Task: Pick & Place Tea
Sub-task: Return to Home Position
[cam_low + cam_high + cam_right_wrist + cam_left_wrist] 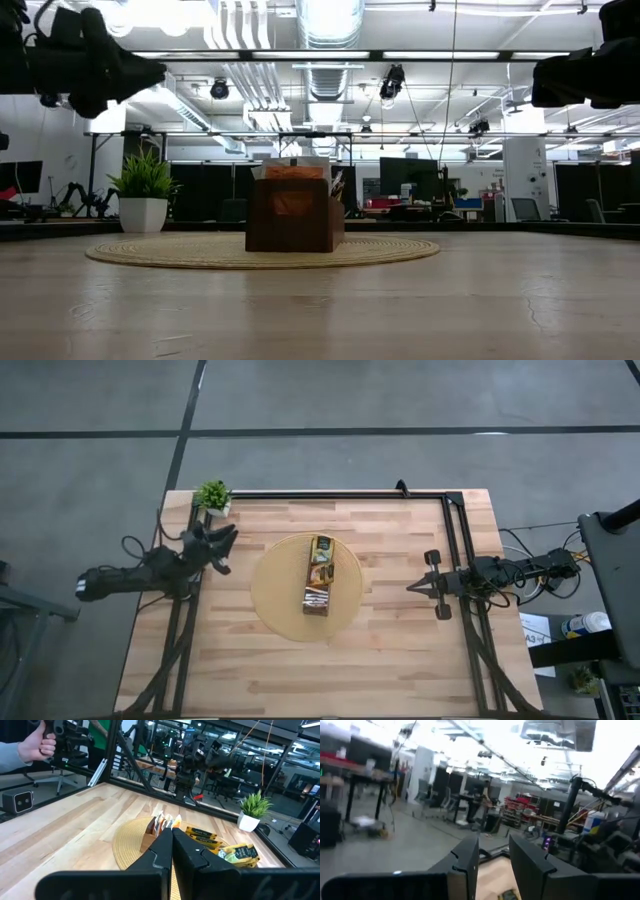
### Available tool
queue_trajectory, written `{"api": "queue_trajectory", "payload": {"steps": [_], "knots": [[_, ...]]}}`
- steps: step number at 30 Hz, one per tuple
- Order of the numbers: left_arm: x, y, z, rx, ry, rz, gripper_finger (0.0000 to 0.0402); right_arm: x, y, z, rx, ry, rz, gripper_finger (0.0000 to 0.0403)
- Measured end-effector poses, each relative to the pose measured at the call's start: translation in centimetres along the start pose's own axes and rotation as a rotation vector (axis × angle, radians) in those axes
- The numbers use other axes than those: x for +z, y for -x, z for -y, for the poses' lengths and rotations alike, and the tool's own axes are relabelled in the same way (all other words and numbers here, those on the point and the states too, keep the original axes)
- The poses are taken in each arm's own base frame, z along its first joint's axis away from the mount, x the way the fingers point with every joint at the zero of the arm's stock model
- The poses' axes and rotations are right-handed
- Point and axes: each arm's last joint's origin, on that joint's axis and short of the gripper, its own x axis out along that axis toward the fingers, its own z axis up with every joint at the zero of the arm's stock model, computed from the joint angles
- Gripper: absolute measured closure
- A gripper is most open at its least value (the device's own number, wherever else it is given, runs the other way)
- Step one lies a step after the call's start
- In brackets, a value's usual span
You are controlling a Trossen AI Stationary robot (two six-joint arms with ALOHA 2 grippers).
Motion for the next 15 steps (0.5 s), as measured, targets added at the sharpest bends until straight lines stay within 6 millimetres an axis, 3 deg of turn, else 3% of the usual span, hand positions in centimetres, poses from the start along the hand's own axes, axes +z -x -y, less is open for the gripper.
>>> {"api": "queue_trajectory", "payload": {"steps": [7,15], "knots": [[-0.3,0.1,0.4,-0.129,-0.074,-0.021,0.0298,0.0,0.0,0.0,0.0,0.0,-0.001,0.0394],[-1.9,0.4,1.0,-0.41,-0.123,-0.19,0.0298,0.0,0.0,0.0,0.0,0.0,0.0,0.0394]]}}
